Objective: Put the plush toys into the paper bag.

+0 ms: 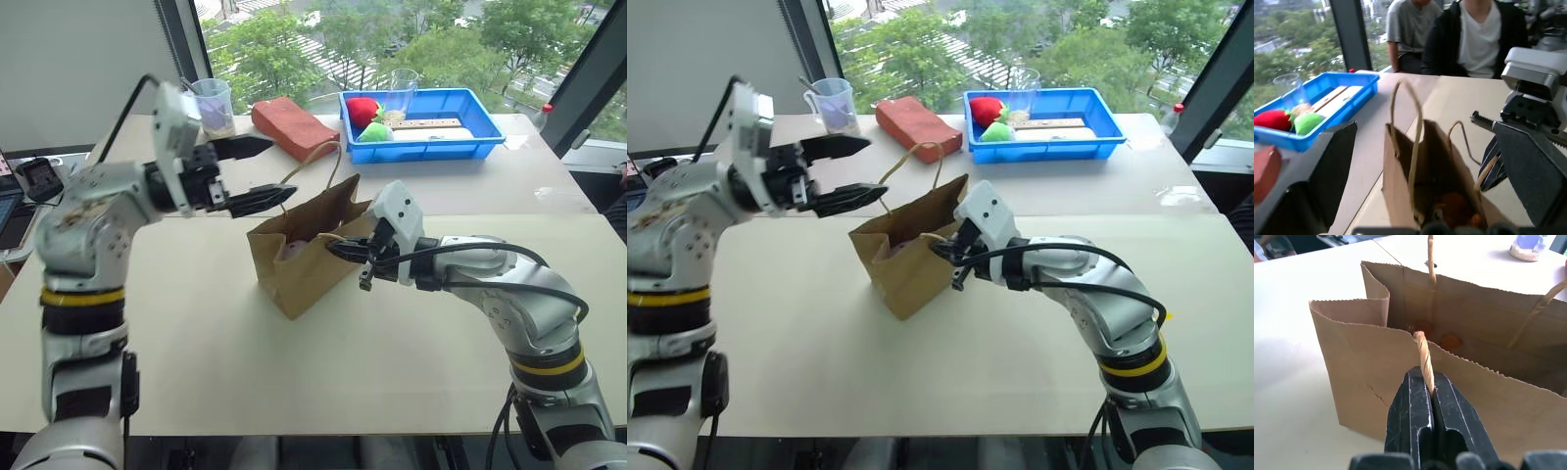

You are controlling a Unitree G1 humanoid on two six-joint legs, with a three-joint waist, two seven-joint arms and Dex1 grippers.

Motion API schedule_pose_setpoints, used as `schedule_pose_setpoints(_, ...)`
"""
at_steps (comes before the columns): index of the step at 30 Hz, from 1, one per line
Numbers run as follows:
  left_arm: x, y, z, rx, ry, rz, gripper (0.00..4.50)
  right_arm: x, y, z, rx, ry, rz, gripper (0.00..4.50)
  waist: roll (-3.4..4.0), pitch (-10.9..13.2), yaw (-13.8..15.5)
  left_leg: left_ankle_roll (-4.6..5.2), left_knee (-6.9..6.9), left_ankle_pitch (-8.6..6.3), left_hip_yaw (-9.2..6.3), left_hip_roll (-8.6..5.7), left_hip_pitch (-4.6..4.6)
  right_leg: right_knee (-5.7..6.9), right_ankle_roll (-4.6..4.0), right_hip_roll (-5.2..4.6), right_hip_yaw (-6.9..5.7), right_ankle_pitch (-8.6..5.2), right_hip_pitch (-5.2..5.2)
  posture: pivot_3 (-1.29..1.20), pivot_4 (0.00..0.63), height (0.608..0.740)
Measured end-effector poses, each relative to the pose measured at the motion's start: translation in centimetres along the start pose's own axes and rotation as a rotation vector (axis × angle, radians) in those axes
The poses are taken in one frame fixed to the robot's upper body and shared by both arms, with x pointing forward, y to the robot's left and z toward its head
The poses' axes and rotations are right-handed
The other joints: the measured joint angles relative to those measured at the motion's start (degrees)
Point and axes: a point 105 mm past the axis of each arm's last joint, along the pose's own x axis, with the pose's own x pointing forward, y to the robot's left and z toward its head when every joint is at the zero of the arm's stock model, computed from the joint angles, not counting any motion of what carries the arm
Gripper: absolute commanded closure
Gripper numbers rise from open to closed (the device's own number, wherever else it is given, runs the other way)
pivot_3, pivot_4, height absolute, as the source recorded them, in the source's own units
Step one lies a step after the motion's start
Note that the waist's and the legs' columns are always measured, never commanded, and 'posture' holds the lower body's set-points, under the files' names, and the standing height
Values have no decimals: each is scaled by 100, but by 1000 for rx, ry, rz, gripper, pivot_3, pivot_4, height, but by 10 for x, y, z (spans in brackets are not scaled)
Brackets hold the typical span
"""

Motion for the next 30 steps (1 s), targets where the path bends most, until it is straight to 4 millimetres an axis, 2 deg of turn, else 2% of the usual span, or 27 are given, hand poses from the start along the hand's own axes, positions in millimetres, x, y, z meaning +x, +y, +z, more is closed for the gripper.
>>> schedule_pose_setpoints(2,-17,-5,-20,-47,60,44,26,0,0,0,-6,0,4,4500,0,0,-5,0,-1,0,0,0,0,-1,0,0,0,0,0,0,150,740)
schedule_pose_setpoints(5,-28,-21,-46,-127,119,33,26,1,-3,-3,-4,7,4,4500,-1,0,52,0,1,0,0,0,-2,-14,0,-1,0,0,2,0,150,740)
schedule_pose_setpoints(9,-22,-37,-64,-165,155,-40,26,4,-1,-3,-5,9,28,4500,-2,1,147,-2,2,1,0,-1,-5,-18,-2,-1,0,1,7,0,150,740)
schedule_pose_setpoints(15,-6,-46,-87,-194,171,-130,26,8,-3,3,-21,-5,39,4500,-1,0,110,-3,1,1,1,0,-2,-15,-3,0,0,1,4,0,150,740)
schedule_pose_setpoints(19,4,-59,-90,-168,166,-167,26,15,-4,4,-20,-1,34,4500,-1,0,68,-2,0,1,1,0,-2,-15,-3,0,1,1,3,0,150,740)
schedule_pose_setpoints(25,13,-69,-96,-156,131,-106,26,23,-6,4,-6,-8,9,4500,-1,0,69,-2,0,1,1,0,-2,-16,-3,0,1,1,2,0,150,740)
schedule_pose_setpoints(30,20,-62,-98,-130,123,23,26,28,-5,4,2,-15,8,4500,-1,0,89,-2,2,1,1,-1,-1,-16,-3,-1,1,1,6,0,150,740)
